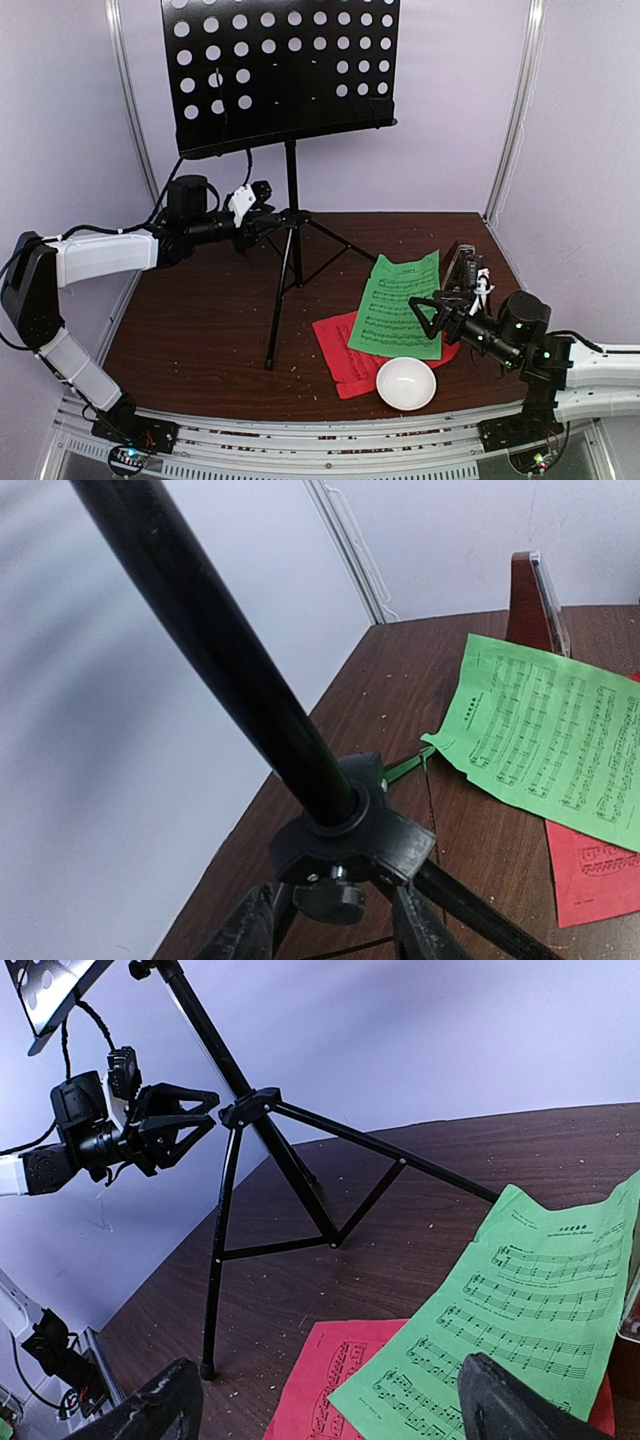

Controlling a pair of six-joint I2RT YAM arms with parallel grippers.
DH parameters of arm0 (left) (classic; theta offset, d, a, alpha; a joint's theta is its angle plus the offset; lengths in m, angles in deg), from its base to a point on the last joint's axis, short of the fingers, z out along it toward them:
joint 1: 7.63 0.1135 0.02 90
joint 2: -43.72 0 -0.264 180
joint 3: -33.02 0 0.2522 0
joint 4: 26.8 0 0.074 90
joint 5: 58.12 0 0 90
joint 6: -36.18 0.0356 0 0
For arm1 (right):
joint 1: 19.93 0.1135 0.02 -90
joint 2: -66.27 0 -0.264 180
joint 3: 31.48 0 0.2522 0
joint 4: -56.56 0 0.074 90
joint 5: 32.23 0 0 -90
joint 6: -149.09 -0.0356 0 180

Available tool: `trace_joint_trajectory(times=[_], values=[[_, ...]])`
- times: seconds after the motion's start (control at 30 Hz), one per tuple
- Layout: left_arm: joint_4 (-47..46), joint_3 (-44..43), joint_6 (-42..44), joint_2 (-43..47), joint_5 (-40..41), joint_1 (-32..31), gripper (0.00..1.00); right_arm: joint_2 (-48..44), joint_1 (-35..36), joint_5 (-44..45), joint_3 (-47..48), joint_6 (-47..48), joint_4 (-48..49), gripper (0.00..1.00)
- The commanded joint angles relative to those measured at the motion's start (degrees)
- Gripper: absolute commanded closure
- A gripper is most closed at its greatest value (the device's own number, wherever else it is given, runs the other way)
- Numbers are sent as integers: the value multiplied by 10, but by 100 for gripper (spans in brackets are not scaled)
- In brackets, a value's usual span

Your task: Pack up the instrument practice props

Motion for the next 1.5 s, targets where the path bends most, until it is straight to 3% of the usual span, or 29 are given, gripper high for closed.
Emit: trace_joint_trajectory(times=[0.0,0.2,0.37,0.67,0.77,1.0,1.23,1.47], values=[[-47,7,5,5,18,-4,54,24,2,-8,19,8,29,9],[-12,-23,27,-17,2,-4,54,53,2,-19,19,4,54,9],[20,-53,37,-44,-6,-5,67,65,3,-20,21,2,63,9],[22,-56,40,-58,4,-8,71,70,2,-16,19,3,63,9],[15,-55,18,-59,-4,-8,77,72,2,-14,20,3,64,9],[46,-84,-121,-81,-70,-8,85,68,2,-17,17,-7,62,9],[63,-97,-295,-90,-137,-6,84,50,2,4,6,-24,44,9],[-9,-79,-488,-72,-160,5,79,45,2,17,18,-18,31,9]])
